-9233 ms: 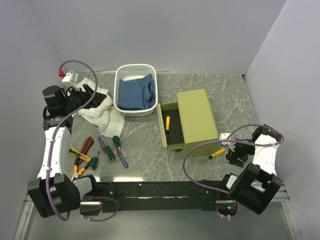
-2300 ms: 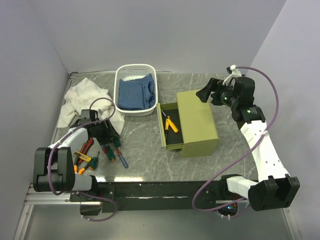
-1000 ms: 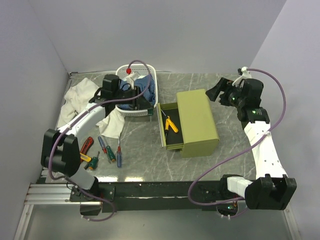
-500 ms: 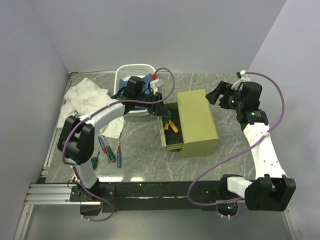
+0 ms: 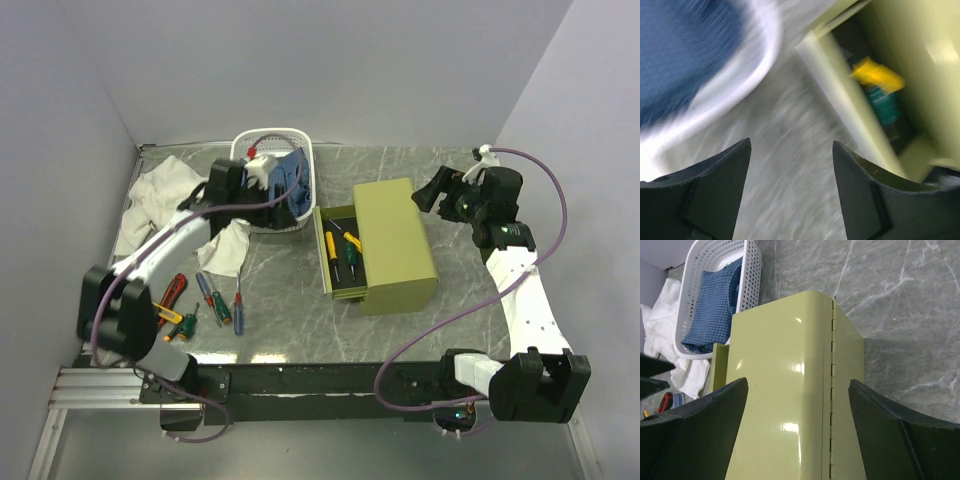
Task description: Sort the tools into containers
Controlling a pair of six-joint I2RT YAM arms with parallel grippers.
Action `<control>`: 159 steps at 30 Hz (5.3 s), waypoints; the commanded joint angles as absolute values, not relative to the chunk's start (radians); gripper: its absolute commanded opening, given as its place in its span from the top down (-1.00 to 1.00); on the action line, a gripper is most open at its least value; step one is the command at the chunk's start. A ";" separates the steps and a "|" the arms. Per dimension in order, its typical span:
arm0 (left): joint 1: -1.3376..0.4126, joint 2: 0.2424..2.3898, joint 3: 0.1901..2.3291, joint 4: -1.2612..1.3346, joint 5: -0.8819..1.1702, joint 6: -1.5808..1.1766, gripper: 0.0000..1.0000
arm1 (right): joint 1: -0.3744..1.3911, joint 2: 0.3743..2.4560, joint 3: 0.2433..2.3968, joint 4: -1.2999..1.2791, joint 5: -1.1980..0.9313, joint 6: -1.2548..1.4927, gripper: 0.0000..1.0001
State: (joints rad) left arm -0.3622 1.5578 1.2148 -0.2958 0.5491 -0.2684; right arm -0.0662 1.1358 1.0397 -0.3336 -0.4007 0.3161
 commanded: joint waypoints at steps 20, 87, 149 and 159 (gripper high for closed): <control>-0.324 1.399 0.860 -0.615 0.003 -0.563 -0.30 | -0.087 1.108 1.008 -0.287 -0.388 0.313 -0.76; -0.335 1.573 1.407 -0.343 0.728 -0.459 -0.49 | -0.112 1.164 1.028 -0.281 -0.397 0.313 -0.75; -0.439 1.818 1.555 -0.353 1.052 -0.505 0.98 | -0.114 1.155 1.029 -0.302 -0.373 0.291 -0.74; -0.505 1.842 1.483 -0.287 1.213 -0.565 0.57 | -0.115 1.161 1.002 -0.304 -0.382 0.290 -0.75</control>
